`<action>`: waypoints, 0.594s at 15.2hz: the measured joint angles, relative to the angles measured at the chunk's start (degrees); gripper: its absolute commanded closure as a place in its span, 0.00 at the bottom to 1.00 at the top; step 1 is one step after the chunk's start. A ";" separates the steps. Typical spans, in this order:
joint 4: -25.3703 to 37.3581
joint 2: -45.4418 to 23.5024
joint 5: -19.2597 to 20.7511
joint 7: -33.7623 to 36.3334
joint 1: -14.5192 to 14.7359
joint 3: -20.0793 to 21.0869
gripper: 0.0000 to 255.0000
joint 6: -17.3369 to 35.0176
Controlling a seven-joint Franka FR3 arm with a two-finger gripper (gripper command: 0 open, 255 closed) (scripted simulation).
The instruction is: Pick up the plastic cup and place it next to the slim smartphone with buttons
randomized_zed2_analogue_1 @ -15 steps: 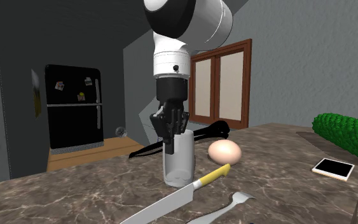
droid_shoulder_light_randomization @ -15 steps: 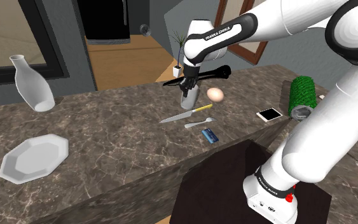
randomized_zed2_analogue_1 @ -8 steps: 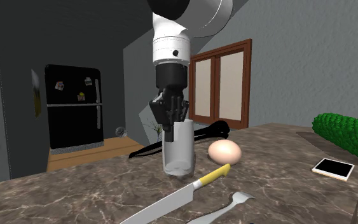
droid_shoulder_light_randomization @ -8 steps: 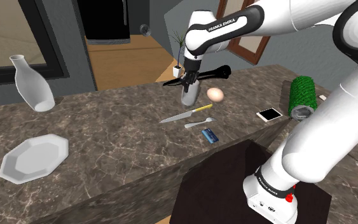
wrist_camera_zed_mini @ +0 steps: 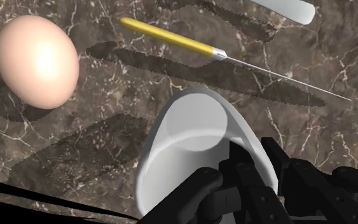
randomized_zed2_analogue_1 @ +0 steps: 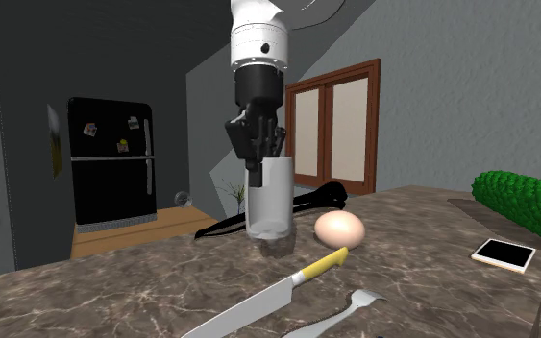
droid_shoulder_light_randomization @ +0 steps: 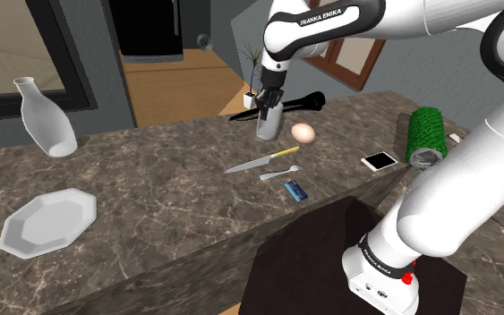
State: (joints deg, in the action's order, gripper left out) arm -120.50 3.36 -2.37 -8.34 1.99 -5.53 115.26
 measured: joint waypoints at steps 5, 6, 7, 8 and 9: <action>2.73 1.14 0.17 0.30 0.03 0.06 1.00 -3.86; 3.38 1.31 0.21 0.28 0.00 0.02 1.00 -4.68; 3.98 1.44 0.23 0.30 -0.01 0.02 1.00 -5.41; 4.72 1.59 0.25 0.43 0.03 0.06 1.00 -6.29; 5.05 1.76 0.28 0.38 -0.01 0.03 1.00 -6.78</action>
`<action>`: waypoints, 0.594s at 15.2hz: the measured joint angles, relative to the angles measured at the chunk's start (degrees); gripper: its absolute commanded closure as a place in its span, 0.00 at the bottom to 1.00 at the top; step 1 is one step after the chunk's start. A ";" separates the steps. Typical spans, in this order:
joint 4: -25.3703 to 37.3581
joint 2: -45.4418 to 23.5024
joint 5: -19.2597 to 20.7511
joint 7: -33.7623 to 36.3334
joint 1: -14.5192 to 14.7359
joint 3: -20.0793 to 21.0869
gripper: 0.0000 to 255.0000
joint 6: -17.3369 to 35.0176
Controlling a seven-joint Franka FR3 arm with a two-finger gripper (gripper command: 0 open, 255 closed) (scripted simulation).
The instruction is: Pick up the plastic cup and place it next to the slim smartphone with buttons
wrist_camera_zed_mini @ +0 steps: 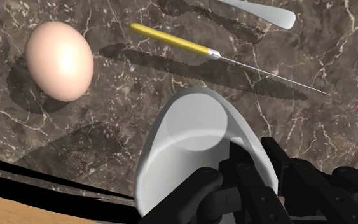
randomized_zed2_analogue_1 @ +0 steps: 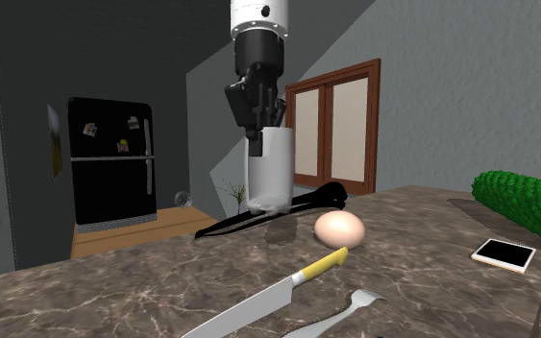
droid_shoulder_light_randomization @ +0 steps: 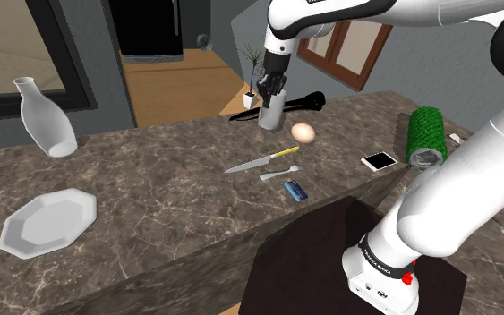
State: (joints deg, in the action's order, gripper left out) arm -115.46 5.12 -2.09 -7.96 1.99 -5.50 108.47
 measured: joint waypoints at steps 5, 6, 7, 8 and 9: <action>3.25 0.54 0.10 0.19 0.01 0.02 1.00 -3.79; 3.80 0.73 0.12 0.27 0.03 0.05 1.00 -4.53; 4.30 0.97 0.14 0.33 0.04 0.07 1.00 -5.26; 5.29 0.84 0.13 0.39 0.05 0.08 1.00 -6.11; 6.10 0.84 0.15 0.28 -0.01 0.01 1.00 -6.93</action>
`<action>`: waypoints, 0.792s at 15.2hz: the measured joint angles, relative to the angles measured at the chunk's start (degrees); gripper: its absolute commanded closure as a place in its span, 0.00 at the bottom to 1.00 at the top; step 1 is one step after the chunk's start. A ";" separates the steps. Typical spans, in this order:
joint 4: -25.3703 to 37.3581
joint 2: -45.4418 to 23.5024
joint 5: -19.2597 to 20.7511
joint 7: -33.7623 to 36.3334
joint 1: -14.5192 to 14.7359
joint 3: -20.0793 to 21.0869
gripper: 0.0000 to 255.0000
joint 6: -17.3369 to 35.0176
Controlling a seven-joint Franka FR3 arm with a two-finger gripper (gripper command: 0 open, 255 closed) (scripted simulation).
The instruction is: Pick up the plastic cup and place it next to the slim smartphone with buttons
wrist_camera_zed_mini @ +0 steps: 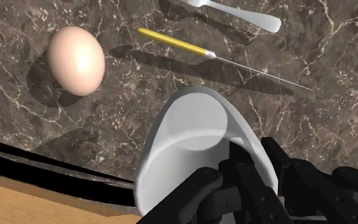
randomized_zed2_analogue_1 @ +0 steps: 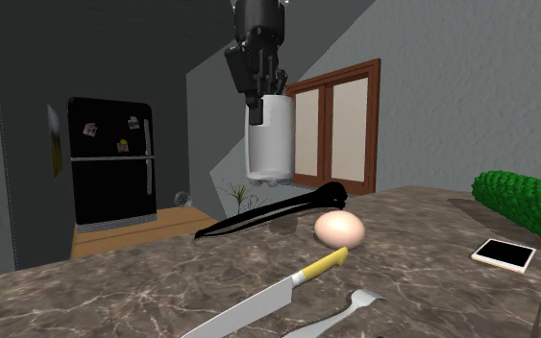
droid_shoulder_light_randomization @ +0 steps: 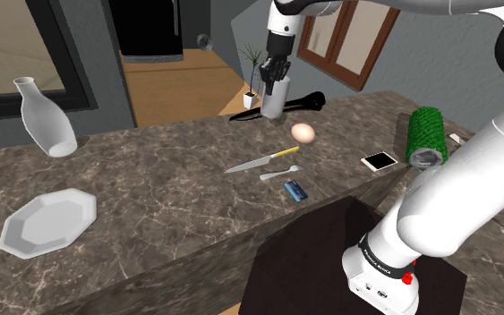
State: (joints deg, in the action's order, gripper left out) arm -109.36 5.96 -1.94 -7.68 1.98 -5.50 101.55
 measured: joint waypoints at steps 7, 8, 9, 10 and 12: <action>5.78 -0.30 0.00 0.30 0.06 0.06 1.00 -5.49; 6.18 -0.25 0.00 0.25 0.03 0.02 1.00 -5.93; 5.97 0.20 0.11 -0.34 -0.26 -0.31 1.00 -6.21; 5.52 0.86 0.28 -1.27 -0.71 -0.85 1.00 -6.45; 4.04 2.42 0.72 -3.39 -1.73 -2.08 1.00 -6.58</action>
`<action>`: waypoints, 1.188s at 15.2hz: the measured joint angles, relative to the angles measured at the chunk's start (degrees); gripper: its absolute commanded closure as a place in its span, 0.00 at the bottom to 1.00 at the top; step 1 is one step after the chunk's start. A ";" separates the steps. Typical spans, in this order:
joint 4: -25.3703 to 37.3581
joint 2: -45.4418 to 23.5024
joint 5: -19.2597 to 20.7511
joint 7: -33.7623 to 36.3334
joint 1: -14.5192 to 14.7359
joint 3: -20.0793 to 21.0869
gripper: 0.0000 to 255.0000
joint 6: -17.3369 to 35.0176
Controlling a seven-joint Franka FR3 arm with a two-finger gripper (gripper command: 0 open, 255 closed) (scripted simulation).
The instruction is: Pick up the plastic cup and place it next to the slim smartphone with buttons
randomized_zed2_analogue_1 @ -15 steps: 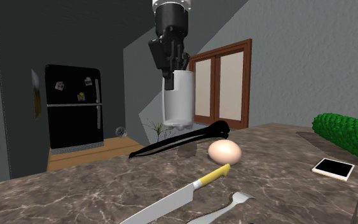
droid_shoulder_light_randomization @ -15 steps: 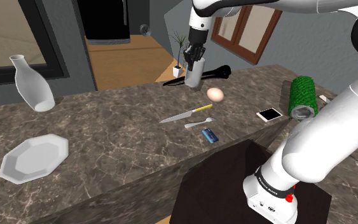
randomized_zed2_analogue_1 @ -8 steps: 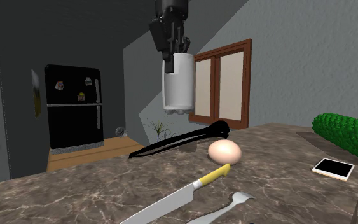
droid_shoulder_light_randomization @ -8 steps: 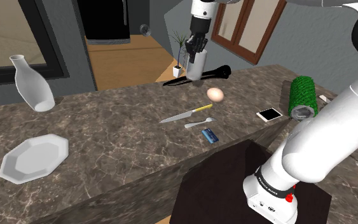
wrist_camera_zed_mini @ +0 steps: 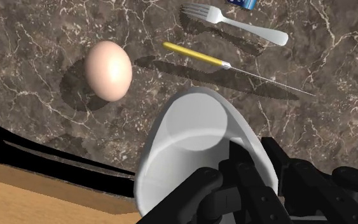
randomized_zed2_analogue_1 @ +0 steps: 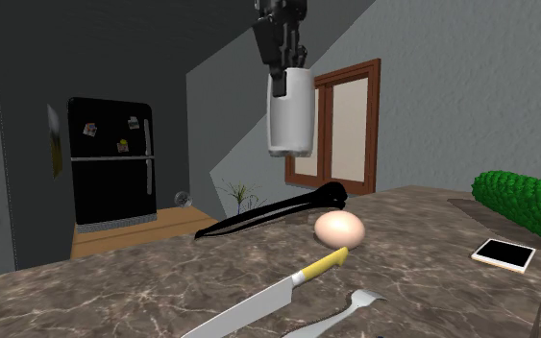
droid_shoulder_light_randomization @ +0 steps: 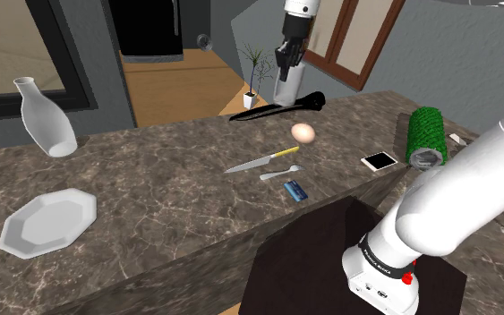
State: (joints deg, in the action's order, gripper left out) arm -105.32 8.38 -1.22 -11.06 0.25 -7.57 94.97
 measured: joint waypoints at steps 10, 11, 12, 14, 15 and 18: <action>-5.64 5.81 3.05 -12.25 -5.53 -7.48 1.00 -0.26; -6.04 6.14 3.39 -13.64 -6.13 -8.37 1.00 -0.15; -5.48 5.82 3.54 -14.73 -6.52 -9.07 1.00 -0.40; -6.27 6.71 4.32 -17.47 -7.72 -10.82 1.00 -0.38; -6.02 6.49 4.56 -18.92 -8.27 -11.76 1.00 -0.42; -5.25 6.05 5.27 -23.18 -9.88 -14.51 1.00 -0.67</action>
State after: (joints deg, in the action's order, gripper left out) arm -110.57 14.43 4.05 -34.24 -9.63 -22.08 94.30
